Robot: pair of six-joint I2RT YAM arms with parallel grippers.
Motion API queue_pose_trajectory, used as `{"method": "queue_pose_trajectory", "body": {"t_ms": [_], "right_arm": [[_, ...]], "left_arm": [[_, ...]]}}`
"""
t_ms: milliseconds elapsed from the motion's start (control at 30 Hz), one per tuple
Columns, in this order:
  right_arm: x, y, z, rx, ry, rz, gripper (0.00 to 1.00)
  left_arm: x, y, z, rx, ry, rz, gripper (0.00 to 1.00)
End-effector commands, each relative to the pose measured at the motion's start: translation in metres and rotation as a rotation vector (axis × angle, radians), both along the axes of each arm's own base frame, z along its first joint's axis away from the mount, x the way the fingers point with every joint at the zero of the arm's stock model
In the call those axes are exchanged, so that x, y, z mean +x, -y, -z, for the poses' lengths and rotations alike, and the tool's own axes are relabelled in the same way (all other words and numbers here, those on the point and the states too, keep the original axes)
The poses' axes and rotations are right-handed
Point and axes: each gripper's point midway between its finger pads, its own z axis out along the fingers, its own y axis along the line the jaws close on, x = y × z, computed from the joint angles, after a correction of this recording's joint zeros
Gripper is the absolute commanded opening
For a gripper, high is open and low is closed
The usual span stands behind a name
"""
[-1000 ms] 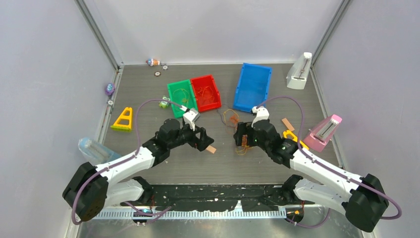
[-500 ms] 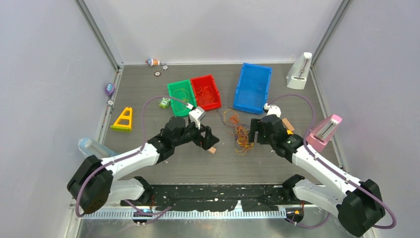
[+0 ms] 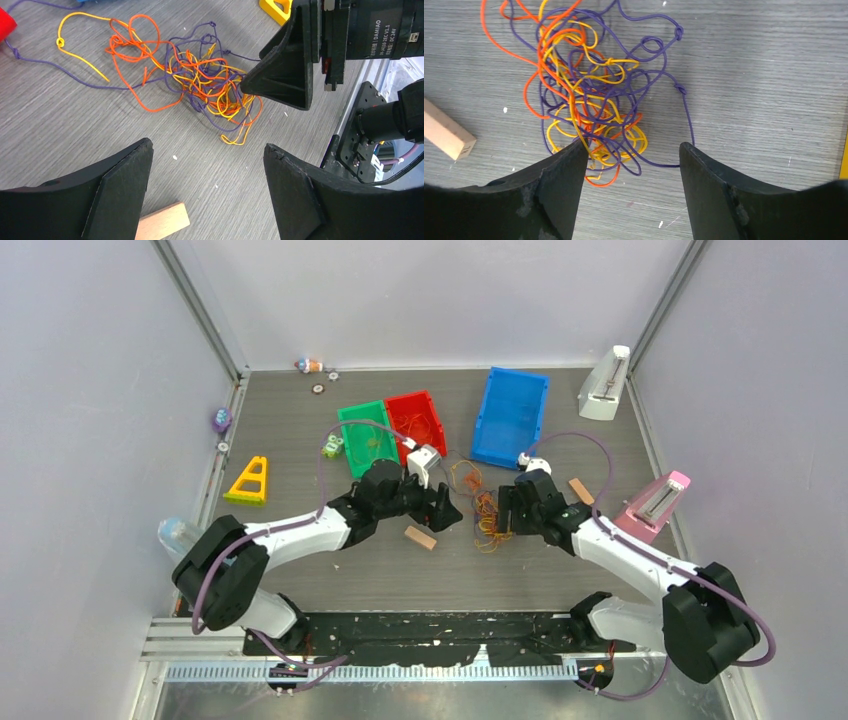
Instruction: Untangle the cables
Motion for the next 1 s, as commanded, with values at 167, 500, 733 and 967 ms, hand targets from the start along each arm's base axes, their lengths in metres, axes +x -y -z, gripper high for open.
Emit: {"method": "queue_pose_trajectory", "body": {"t_ms": [167, 500, 733, 967], "right_arm": [[-0.001, -0.003, 0.004, 0.048, 0.016, 0.0, 0.3], [-0.025, -0.065, -0.044, 0.314, 0.026, -0.291, 0.05], [-0.032, -0.08, -0.083, 0.388, 0.057, -0.355, 0.06], [-0.029, -0.077, -0.104, 0.384, 0.096, -0.35, 0.84]], "left_arm": [[0.001, 0.013, -0.011, -0.034, 0.062, 0.067, 0.83], [-0.005, 0.02, -0.01, -0.03, 0.053, 0.117, 0.83], [-0.009, 0.028, -0.002, -0.001, 0.028, 0.154, 0.83], [-0.013, 0.03, -0.001, 0.002, 0.021, 0.174, 0.83]]}}
